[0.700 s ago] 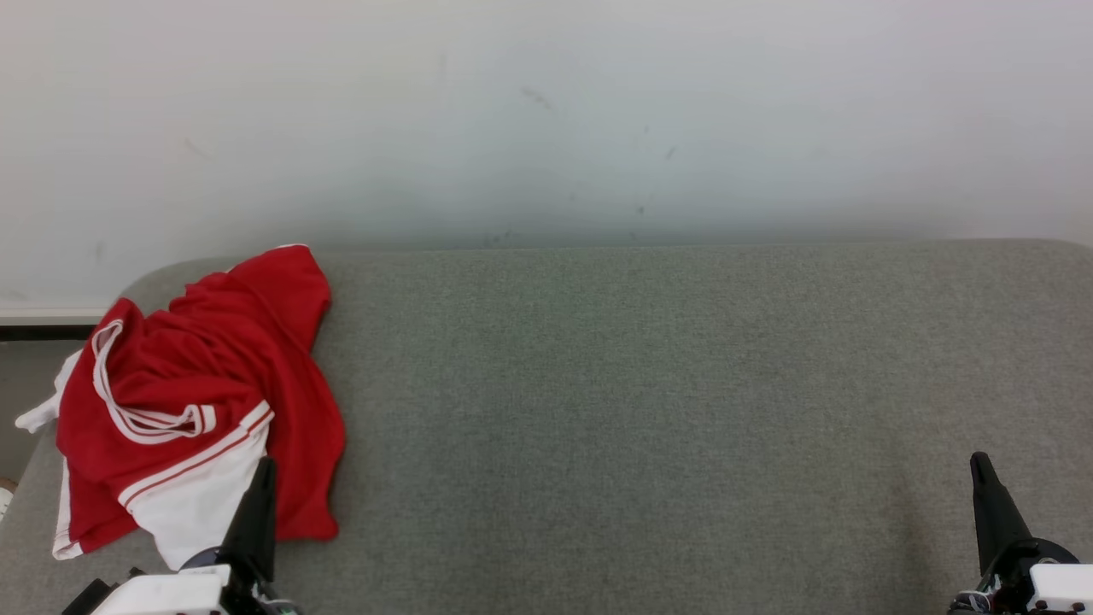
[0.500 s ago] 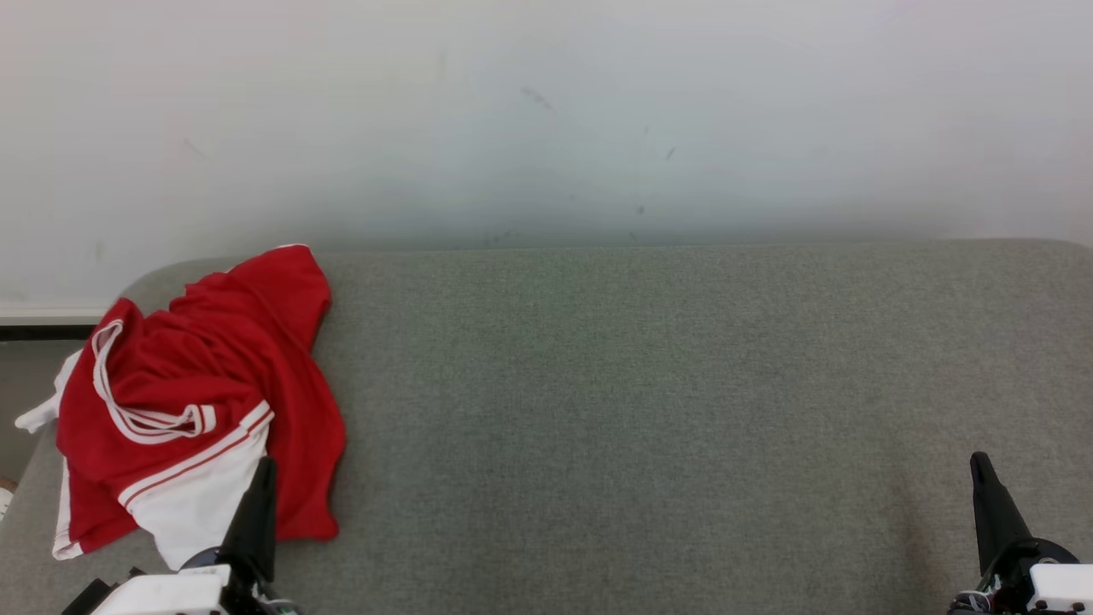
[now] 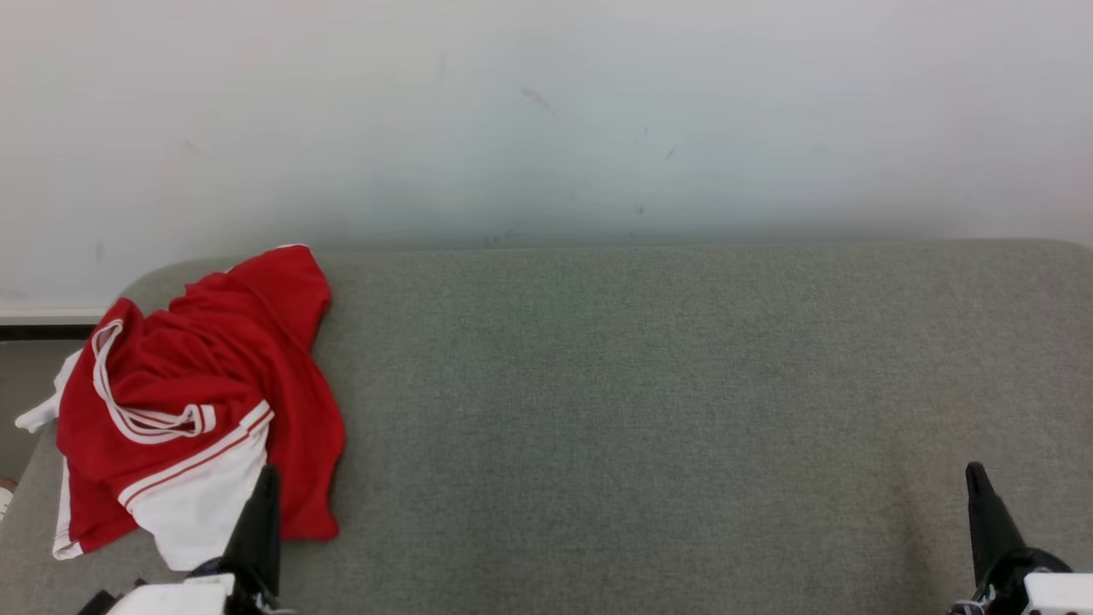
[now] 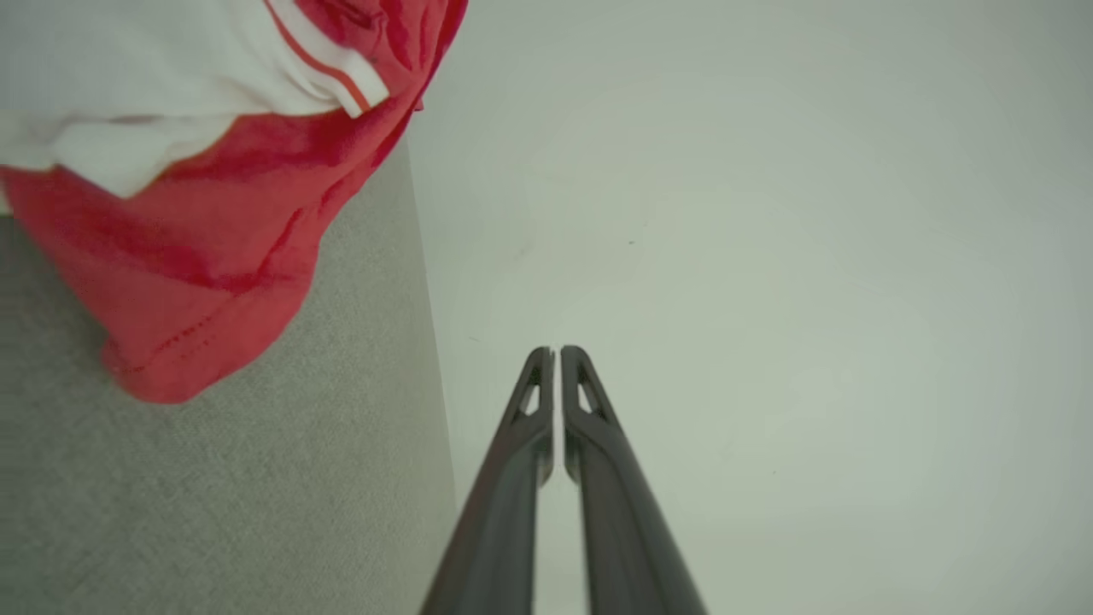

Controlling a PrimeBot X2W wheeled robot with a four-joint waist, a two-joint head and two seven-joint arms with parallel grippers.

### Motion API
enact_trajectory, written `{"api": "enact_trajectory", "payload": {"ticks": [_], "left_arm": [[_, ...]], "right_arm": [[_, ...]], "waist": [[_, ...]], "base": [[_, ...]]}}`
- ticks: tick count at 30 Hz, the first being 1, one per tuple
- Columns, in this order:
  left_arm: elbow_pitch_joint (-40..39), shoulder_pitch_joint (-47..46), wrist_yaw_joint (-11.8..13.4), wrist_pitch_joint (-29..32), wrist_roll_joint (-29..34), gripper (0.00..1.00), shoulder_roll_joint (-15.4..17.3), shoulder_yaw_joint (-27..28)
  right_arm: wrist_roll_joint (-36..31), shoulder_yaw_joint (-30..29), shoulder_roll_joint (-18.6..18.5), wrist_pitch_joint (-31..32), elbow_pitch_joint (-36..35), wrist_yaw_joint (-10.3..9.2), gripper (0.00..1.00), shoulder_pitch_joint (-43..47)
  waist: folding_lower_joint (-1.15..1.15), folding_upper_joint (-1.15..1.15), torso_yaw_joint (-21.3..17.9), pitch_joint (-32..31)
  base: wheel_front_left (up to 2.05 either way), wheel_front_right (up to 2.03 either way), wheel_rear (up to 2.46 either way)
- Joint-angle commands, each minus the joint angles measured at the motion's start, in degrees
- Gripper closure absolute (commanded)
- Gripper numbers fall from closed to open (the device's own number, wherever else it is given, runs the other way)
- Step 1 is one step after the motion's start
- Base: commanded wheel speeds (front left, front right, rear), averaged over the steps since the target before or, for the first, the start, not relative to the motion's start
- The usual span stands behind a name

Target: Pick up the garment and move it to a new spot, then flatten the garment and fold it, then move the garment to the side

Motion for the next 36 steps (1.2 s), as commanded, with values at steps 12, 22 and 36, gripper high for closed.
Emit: {"api": "enact_trajectory", "payload": {"ticks": [12,22,36], "left_arm": [[0.18,0.47,0.16,-3.25,3.34,0.00,-0.04,-1.90],[-0.62,0.79,0.55,-5.57,8.77,0.00,0.01,-3.09],[-2.65,1.46,1.83,-8.78,23.01,0.00,0.08,-4.50]], "right_arm": [[-4.57,1.32,-0.02,-3.26,-1.26,-0.01,0.00,1.64],[-12.47,2.26,-0.12,-5.59,-3.30,-0.02,0.00,2.55],[-29.21,4.86,-2.03,-8.80,-6.69,-0.03,0.00,3.46]], "waist": [[0.00,0.00,-0.02,-0.01],[0.00,0.00,-0.03,-0.03],[0.00,0.00,-0.11,-0.14]], "base": [[0.00,0.00,0.00],[0.00,0.00,0.00],[0.00,0.00,0.00]]}}
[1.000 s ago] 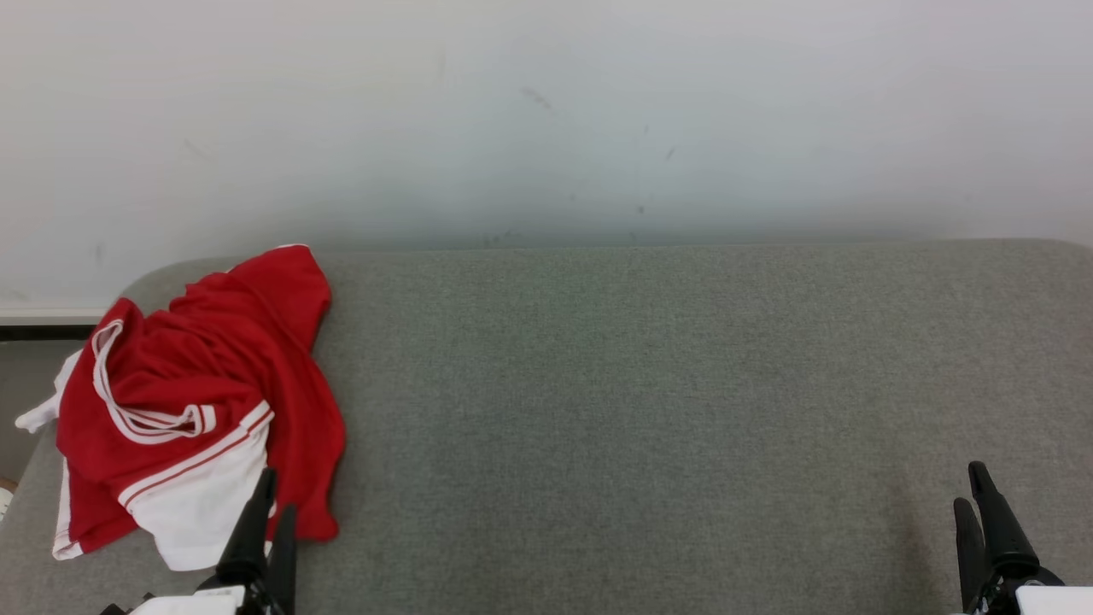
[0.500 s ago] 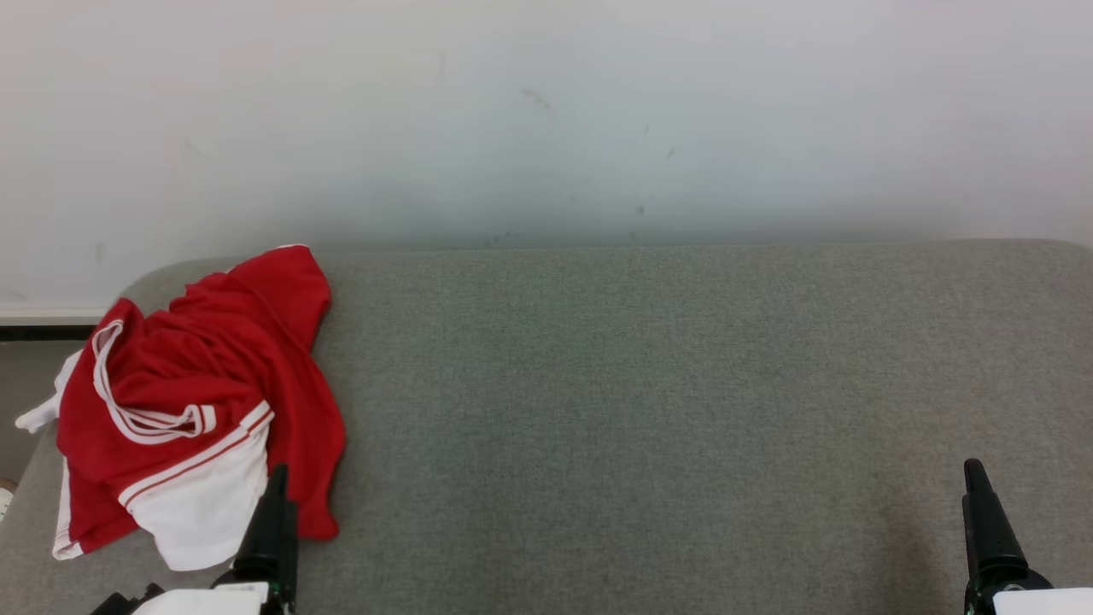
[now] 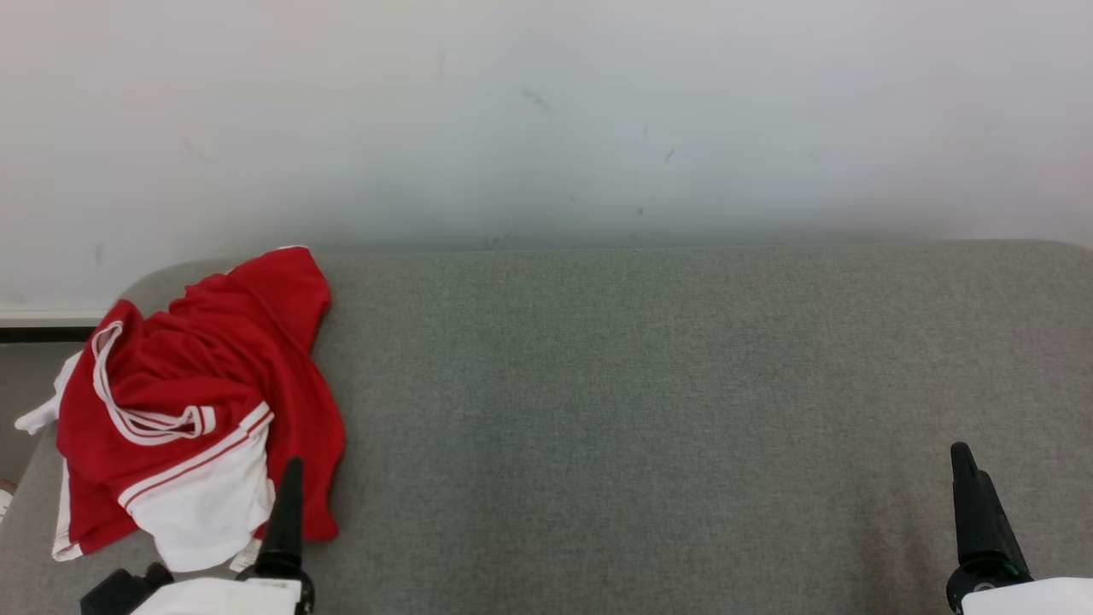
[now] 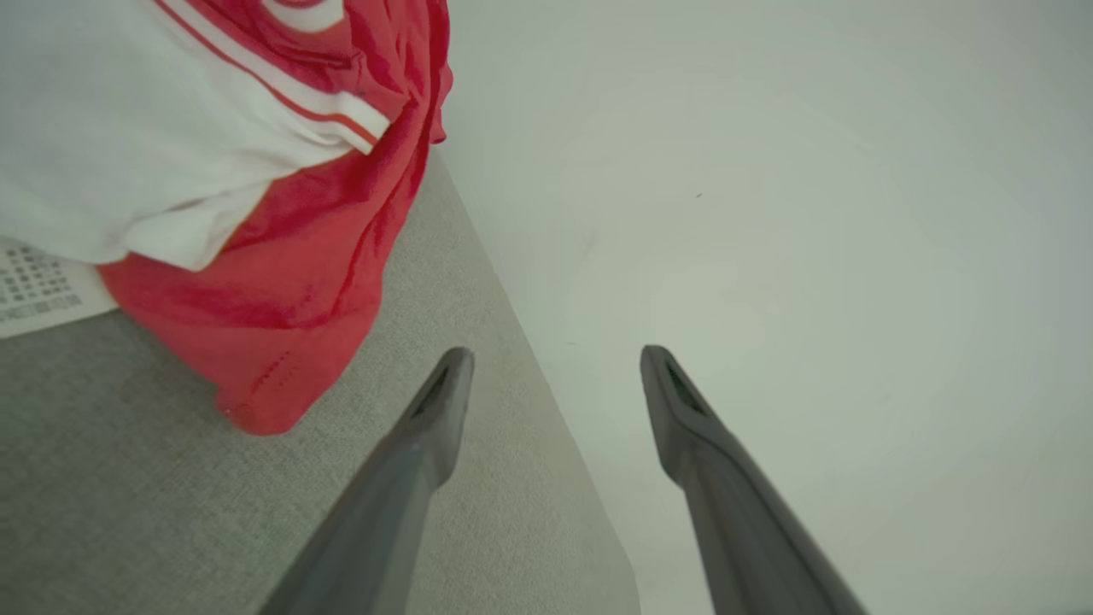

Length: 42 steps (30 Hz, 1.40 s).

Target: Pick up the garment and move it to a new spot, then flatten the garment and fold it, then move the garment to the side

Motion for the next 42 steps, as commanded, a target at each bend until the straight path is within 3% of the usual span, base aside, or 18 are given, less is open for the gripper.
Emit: {"api": "enact_trajectory", "payload": {"ticks": [1,20,42], "left_arm": [[-1.02,-0.18,0.07,-0.48,2.29,0.00,0.40,-0.03],[-1.05,1.12,1.73,-4.11,27.17,0.00,0.48,-1.41],[1.51,2.36,4.45,-7.56,46.48,0.00,1.52,-2.81]], "right_arm": [[-1.84,0.31,-0.82,-0.50,-1.33,-0.03,0.00,-0.15],[-21.52,3.62,-2.93,-4.14,-0.42,-0.05,0.00,0.84],[-35.59,5.61,-3.01,-7.59,0.80,-0.07,0.00,1.72]], "waist": [[0.00,0.00,0.00,-0.02],[0.00,0.00,-0.05,-0.39],[0.00,0.00,-0.49,-0.65]], "base": [[0.00,0.00,0.00],[0.00,0.00,0.00],[0.00,0.00,0.00]]}}
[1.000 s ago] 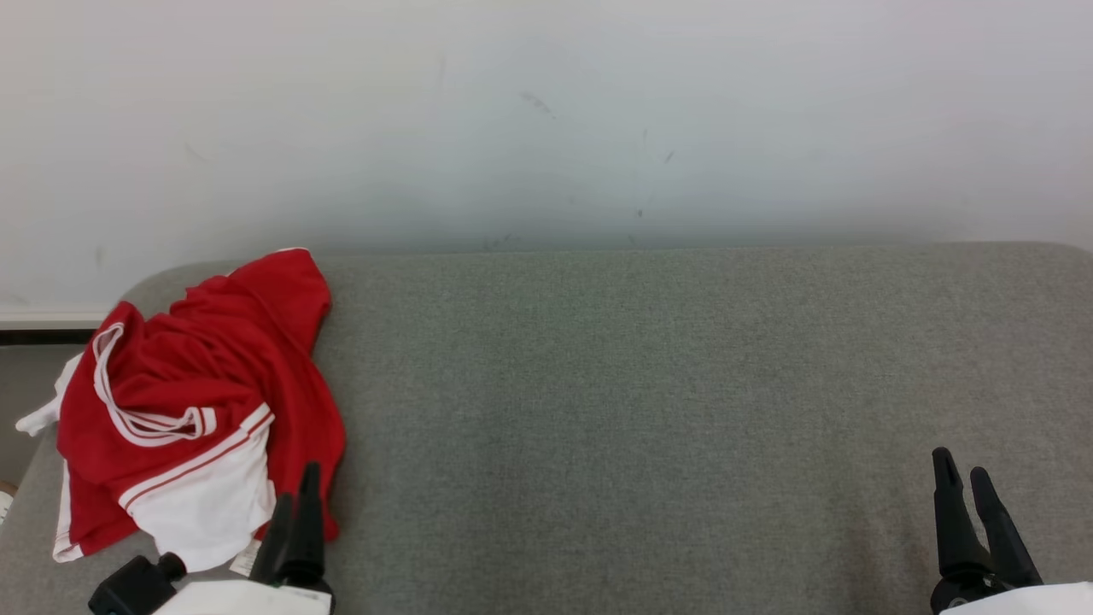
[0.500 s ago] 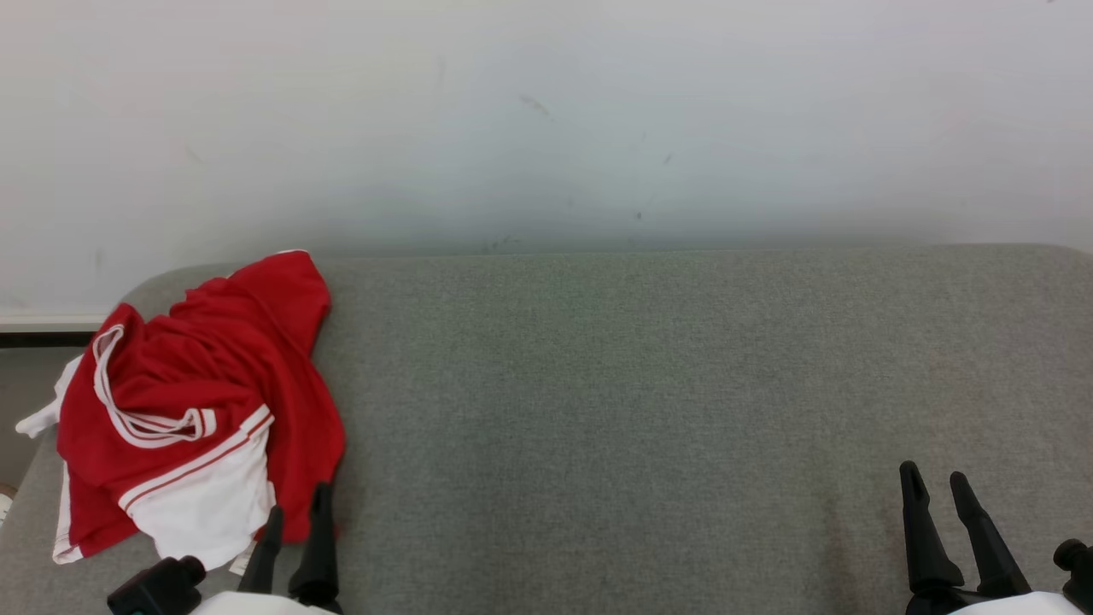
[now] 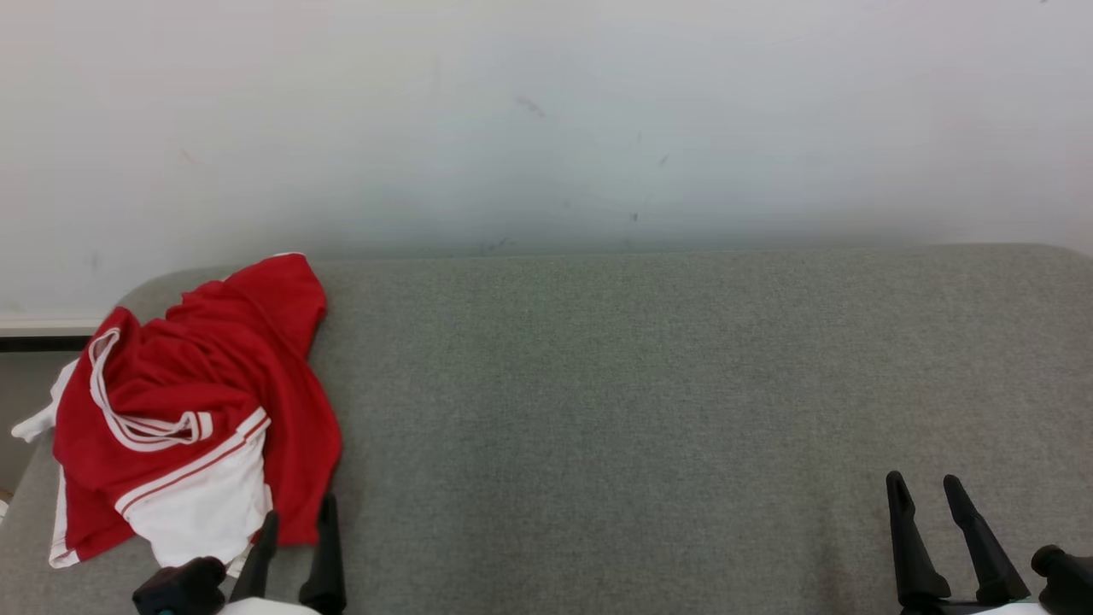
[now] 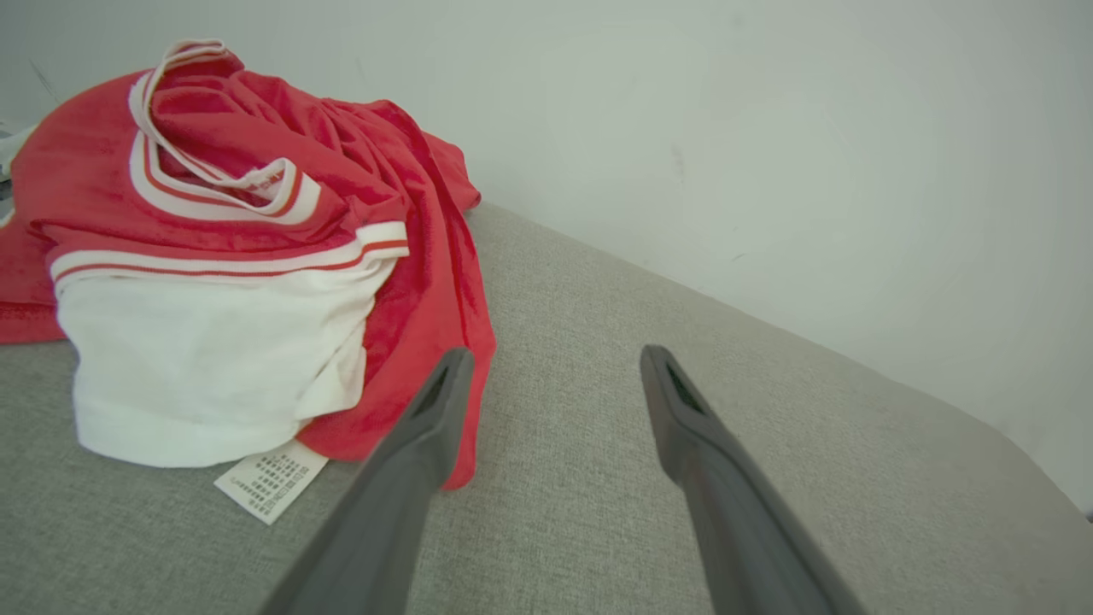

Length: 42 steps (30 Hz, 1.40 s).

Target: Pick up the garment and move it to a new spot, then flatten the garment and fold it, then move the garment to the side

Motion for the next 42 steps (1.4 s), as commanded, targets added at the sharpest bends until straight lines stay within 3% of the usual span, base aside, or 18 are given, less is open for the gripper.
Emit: {"api": "enact_trajectory", "payload": {"ticks": [1,15,42], "left_arm": [[-0.24,0.34,0.26,-0.60,1.96,0.00,0.75,-0.10],[-0.90,1.42,1.99,-2.41,10.34,0.00,1.91,-1.96],[0.43,3.10,1.98,-5.33,20.05,0.00,1.59,-3.33]], "right_arm": [[-1.66,0.18,-0.62,-0.62,-0.25,-0.07,0.00,0.10],[-8.23,0.67,-0.47,-2.43,0.58,-0.09,0.00,0.75],[-16.80,0.02,0.94,-5.35,2.46,-0.11,0.00,2.15]], "waist": [[0.00,0.00,-0.02,-0.03],[0.00,0.00,0.10,-0.17],[0.00,0.00,-0.19,-0.61]], "base": [[0.00,0.00,0.00],[0.00,0.00,0.00],[0.00,0.00,0.00]]}}
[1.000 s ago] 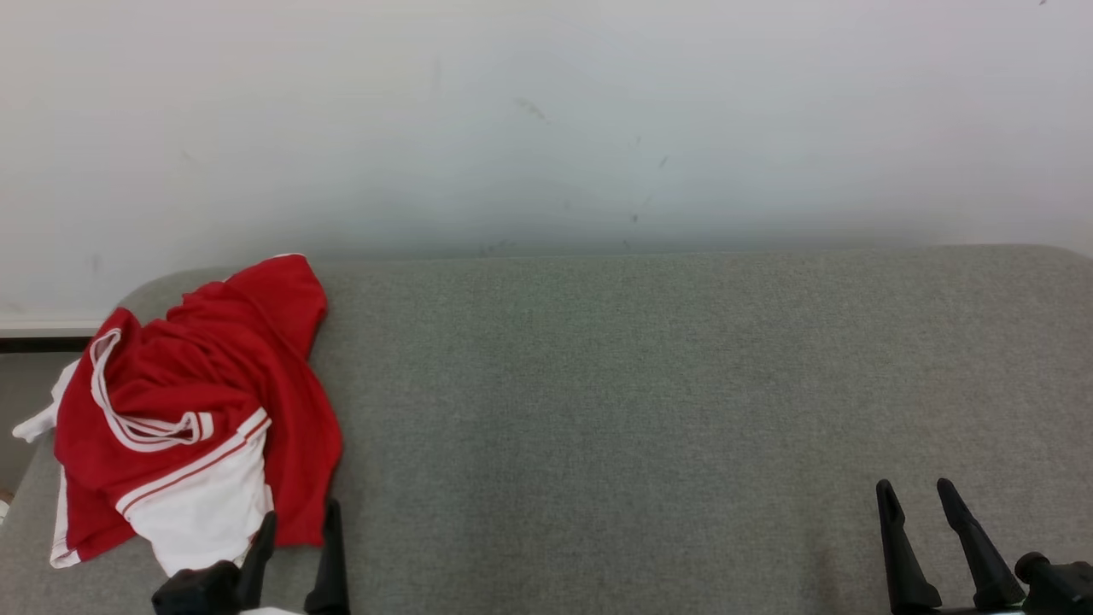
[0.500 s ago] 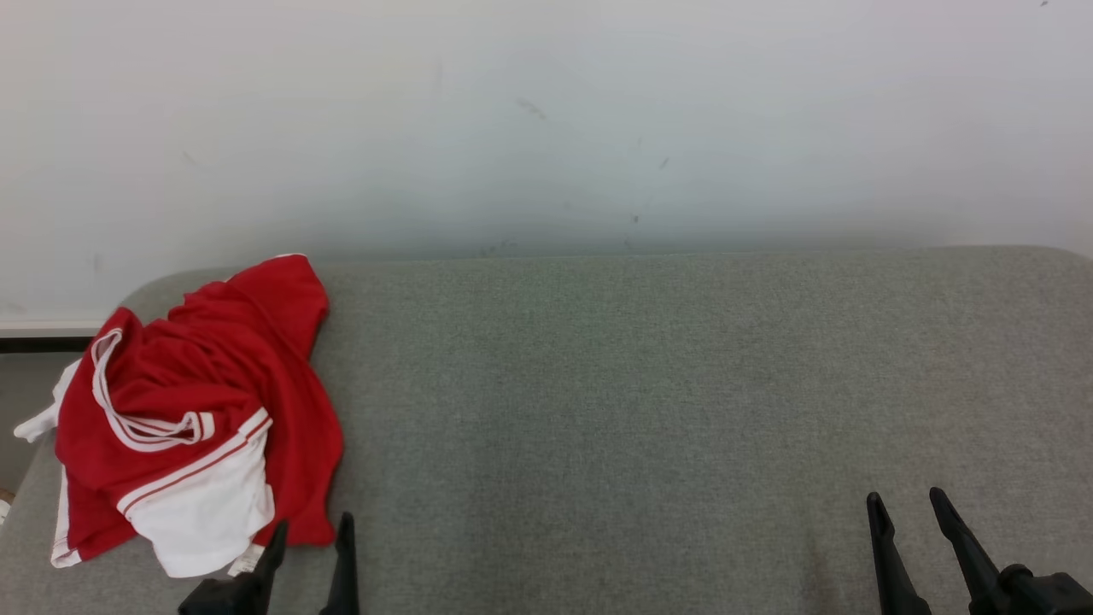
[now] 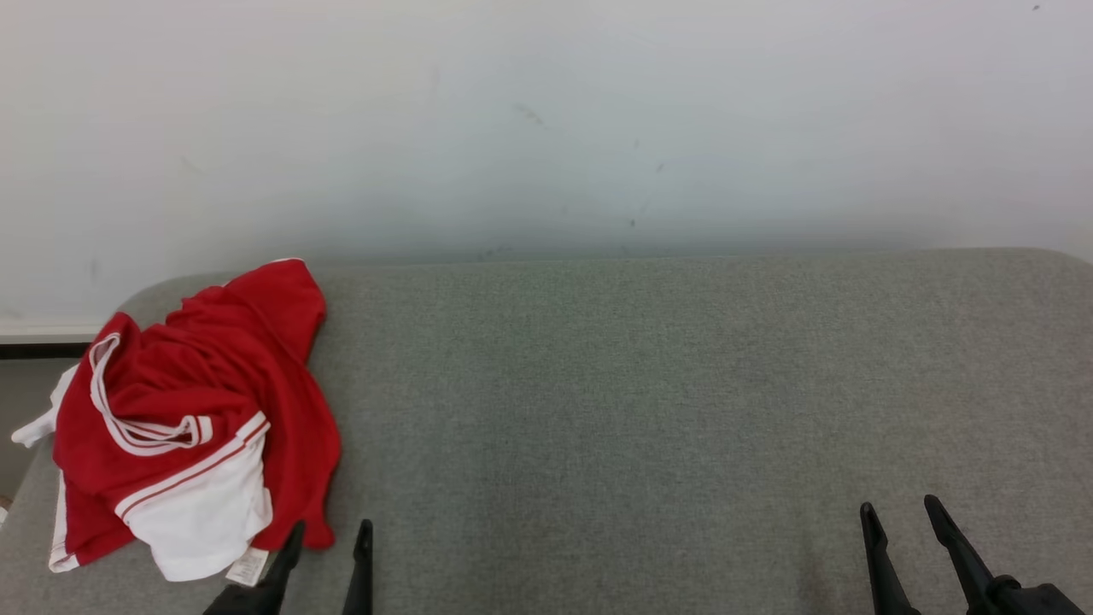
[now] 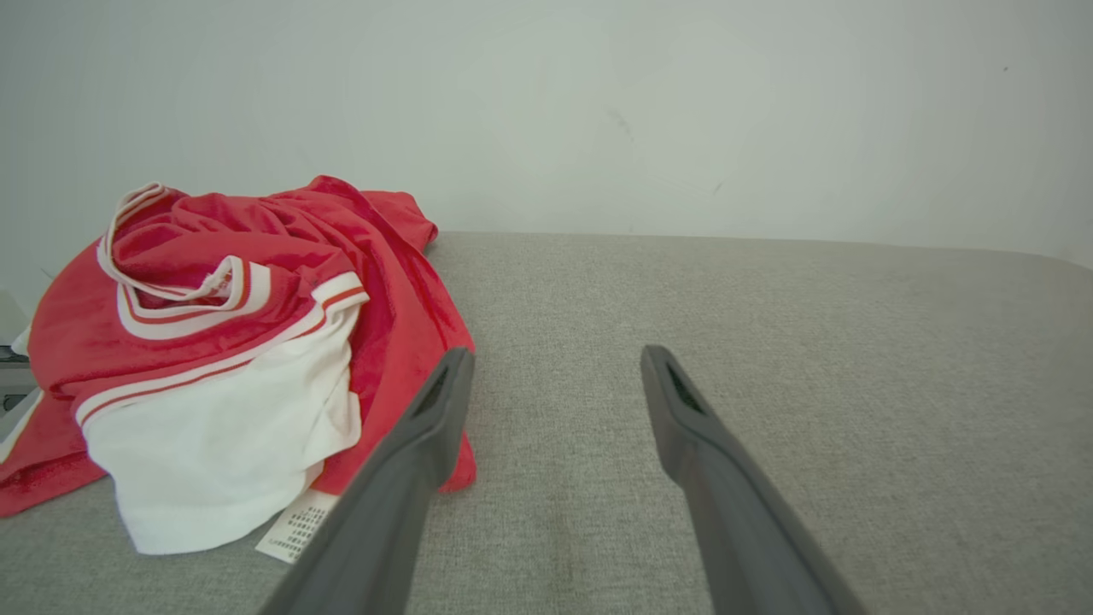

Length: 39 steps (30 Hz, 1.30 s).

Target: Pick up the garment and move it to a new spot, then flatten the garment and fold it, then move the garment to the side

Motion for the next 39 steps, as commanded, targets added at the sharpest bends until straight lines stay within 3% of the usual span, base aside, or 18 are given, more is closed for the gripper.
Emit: {"api": "enact_trajectory", "payload": {"ticks": [1,8,30,39], "left_arm": [[0.10,0.67,0.30,-0.47,1.90,0.00,0.21,-0.05],[0.24,0.97,0.61,-1.11,4.48,0.00,0.02,-0.16],[0.60,0.67,0.12,-1.04,2.62,0.00,-0.69,1.19],[0.70,0.66,-0.19,-1.01,2.68,0.00,-0.90,1.34]], "right_arm": [[-1.18,-0.14,0.01,-0.49,0.18,-0.11,0.00,0.57],[-3.07,-0.50,0.28,-1.15,0.29,-0.12,0.00,0.96],[0.00,-1.03,0.32,-1.06,0.56,-0.12,0.00,0.50],[0.19,-0.24,0.23,-1.06,1.06,-0.12,0.00,1.28]], "waist": [[0.00,0.00,-0.04,-0.02],[0.00,0.00,-0.16,-0.07],[0.00,0.00,0.19,0.09],[0.00,0.00,3.46,-0.37]], "base": [[0.00,0.00,0.00],[0.00,0.00,0.00],[0.00,0.00,0.00],[0.00,0.00,0.00]]}}
